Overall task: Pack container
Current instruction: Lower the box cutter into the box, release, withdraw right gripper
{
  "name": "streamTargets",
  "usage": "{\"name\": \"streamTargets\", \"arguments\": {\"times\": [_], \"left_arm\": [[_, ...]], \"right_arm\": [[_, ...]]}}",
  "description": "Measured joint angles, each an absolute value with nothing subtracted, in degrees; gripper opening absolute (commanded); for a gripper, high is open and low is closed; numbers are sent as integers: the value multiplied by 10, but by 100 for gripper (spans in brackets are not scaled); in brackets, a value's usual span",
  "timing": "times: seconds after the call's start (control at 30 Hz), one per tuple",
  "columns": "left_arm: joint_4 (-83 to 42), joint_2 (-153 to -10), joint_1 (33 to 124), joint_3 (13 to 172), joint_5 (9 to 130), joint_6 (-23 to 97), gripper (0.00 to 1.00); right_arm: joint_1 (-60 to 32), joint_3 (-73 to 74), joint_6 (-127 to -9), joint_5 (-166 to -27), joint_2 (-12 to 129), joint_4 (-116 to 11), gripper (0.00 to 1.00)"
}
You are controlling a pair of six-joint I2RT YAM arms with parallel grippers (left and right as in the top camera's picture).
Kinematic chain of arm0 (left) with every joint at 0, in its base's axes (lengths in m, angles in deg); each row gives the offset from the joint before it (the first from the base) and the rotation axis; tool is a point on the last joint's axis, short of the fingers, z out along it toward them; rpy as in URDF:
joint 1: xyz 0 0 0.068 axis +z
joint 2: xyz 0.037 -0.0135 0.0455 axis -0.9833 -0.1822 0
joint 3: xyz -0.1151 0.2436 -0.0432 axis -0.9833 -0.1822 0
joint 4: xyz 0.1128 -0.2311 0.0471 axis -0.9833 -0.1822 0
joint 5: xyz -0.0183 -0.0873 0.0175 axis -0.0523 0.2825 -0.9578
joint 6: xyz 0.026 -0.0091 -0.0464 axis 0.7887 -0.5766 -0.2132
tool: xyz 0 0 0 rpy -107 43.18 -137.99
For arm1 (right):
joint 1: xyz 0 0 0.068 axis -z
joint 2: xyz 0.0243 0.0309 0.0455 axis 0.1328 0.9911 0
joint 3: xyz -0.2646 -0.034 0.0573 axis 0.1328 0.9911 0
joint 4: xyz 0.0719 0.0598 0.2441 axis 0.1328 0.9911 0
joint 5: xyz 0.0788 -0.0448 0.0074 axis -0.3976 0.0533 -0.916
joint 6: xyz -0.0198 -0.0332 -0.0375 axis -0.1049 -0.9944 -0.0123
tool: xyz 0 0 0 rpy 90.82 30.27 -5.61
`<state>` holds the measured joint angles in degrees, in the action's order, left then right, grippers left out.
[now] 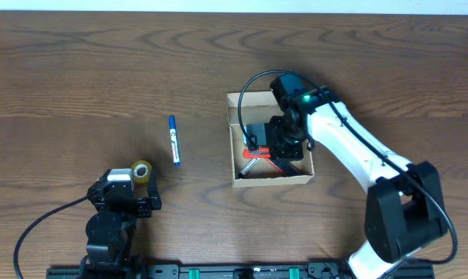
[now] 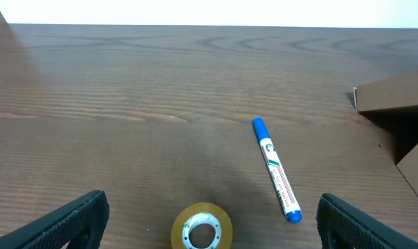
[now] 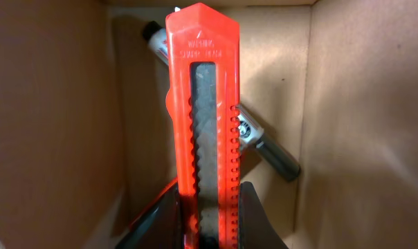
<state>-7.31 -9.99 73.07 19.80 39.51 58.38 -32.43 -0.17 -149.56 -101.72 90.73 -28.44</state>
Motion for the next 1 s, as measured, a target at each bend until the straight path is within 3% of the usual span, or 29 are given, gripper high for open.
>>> {"name": "streamTargets", "arguments": {"times": [0.37, 0.43, 0.5, 0.57, 1.0], "left_arm": [[-73, -100, 731, 198, 395, 584, 95], [-73, -100, 731, 198, 395, 584, 95], [-73, -100, 731, 198, 395, 584, 95], [-73, -100, 731, 198, 395, 584, 95], [-73, -100, 731, 198, 395, 579, 95]], "right_arm": [[-324, 0, -1496, -1017, 964, -321, 1], [-324, 0, -1495, -1018, 965, -323, 17], [-324, 1, -1492, -1017, 965, -325, 39], [-324, 1, -1488, -1017, 966, -327, 49], [-324, -26, -1470, -1037, 958, -279, 51]]}}
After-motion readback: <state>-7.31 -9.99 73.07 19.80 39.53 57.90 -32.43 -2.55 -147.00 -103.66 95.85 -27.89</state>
